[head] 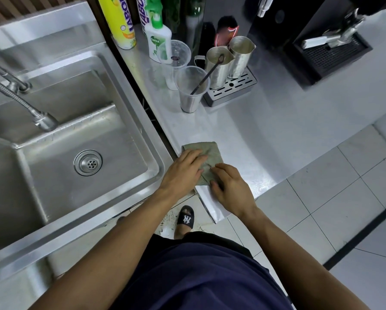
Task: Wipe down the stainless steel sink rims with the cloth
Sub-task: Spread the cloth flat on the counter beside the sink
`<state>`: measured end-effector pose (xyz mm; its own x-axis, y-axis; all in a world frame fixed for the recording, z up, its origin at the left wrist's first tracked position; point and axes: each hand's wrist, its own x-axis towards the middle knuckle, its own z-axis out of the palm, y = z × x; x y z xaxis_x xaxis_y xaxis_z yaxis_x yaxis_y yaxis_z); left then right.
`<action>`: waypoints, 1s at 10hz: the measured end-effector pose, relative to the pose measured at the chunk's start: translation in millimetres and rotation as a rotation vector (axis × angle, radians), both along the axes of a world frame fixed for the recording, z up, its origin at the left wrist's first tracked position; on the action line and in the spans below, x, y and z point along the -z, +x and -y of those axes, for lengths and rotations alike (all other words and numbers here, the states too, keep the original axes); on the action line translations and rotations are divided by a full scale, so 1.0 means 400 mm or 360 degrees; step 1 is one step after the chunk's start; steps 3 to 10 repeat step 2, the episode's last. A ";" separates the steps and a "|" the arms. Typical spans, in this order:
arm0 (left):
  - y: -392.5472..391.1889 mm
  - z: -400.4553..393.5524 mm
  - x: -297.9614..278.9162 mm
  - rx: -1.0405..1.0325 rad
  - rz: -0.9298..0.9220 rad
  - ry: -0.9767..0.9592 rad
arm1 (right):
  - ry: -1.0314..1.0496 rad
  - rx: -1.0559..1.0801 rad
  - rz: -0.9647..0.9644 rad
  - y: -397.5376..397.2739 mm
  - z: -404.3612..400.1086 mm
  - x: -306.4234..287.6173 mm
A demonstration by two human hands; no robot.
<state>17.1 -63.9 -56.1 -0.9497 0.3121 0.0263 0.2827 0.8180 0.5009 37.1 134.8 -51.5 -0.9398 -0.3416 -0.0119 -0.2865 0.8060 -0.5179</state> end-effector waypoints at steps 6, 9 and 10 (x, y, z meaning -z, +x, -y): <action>0.147 0.070 0.007 0.0053 0.0090 0.0122 | -0.0050 0.0016 0.0193 0.059 -0.065 -0.056; 0.147 0.070 0.007 0.0053 0.0090 0.0122 | -0.0050 0.0016 0.0193 0.059 -0.065 -0.056; 0.147 0.070 0.007 0.0053 0.0090 0.0122 | -0.0050 0.0016 0.0193 0.059 -0.065 -0.056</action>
